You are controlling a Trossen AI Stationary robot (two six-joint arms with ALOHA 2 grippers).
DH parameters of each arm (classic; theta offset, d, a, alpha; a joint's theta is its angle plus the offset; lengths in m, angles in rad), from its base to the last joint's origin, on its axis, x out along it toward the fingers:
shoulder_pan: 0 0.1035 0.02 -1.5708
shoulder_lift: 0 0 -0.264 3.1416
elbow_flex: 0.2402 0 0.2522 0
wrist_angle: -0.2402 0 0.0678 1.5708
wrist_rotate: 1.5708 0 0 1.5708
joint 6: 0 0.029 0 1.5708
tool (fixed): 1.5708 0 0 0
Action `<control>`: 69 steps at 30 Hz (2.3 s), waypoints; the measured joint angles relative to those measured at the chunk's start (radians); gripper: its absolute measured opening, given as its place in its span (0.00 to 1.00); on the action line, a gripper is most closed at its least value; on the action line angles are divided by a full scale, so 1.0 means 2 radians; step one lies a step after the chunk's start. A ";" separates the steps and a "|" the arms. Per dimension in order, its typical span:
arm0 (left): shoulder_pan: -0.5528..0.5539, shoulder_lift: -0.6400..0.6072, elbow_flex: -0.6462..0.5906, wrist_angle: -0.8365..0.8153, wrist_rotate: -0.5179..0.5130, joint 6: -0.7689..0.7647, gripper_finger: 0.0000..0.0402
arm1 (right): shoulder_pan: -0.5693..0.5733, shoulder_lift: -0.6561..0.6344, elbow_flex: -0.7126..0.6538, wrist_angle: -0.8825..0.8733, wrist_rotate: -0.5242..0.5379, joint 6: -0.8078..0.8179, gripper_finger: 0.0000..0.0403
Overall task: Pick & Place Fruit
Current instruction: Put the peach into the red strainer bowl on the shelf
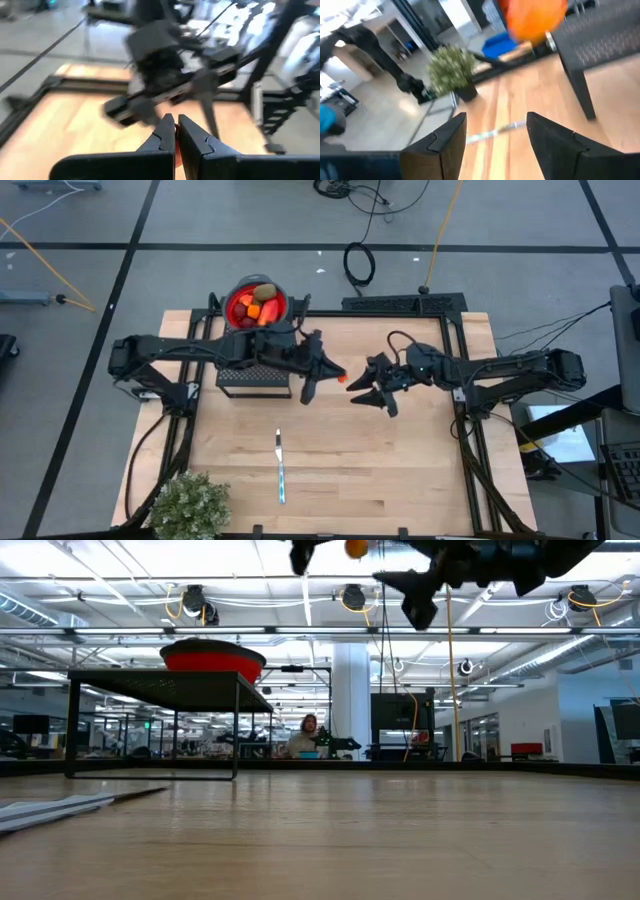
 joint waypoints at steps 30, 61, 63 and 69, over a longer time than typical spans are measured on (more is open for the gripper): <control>0.140 -0.164 0.001 -0.453 -0.363 -0.145 0.00 | 0.000 0.000 0.000 -0.072 0.000 -0.029 0.42; 0.241 -0.163 0.000 -0.498 -0.288 -0.141 0.00 | -0.067 -0.181 -0.001 -0.311 0.004 -0.160 0.30; 0.243 -0.163 -0.003 -0.495 -0.288 -0.144 0.00 | -0.071 -0.194 -0.003 -0.322 0.005 -0.164 0.29; 0.242 -0.163 -0.023 -0.493 -0.282 -0.158 0.00 | -0.073 -0.253 -0.049 -0.330 0.061 -0.165 0.26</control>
